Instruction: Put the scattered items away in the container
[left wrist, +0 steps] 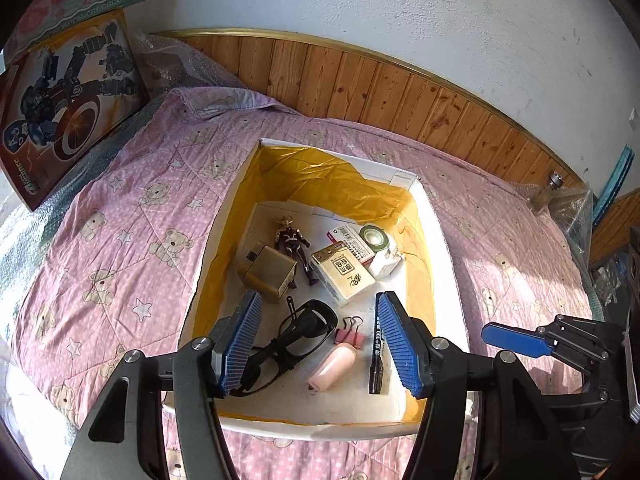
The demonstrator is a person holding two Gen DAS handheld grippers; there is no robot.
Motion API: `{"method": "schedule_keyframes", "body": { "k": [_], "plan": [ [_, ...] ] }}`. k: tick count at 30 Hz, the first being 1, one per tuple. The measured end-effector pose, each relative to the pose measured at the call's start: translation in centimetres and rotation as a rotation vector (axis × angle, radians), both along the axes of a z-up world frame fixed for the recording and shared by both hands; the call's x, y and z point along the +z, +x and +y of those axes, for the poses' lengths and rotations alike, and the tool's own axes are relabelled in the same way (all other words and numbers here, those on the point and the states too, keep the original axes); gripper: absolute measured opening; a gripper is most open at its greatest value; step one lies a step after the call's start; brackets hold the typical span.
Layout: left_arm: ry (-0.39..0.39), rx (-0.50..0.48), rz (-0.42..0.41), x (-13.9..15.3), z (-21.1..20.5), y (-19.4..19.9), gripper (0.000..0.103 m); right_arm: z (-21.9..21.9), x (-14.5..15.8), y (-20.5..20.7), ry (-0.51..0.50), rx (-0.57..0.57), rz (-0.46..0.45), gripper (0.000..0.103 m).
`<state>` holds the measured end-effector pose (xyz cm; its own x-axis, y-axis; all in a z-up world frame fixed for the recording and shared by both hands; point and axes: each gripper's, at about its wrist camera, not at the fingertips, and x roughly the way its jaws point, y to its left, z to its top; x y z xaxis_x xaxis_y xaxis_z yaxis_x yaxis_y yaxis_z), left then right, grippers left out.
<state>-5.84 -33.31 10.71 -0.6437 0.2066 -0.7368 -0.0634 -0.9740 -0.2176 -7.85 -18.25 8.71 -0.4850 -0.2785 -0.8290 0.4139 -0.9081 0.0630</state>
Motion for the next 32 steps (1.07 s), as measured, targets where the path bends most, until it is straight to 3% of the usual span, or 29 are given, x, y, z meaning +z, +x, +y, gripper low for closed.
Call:
{"method": "schedule_keyframes", "body": {
  "k": [32],
  "plan": [
    [0.01, 0.009, 0.055, 1.9, -0.8, 4.6, 0.063, -2.7, -0.5, 3.1, -0.105, -0.033, -0.107, 0.043]
  ]
}}
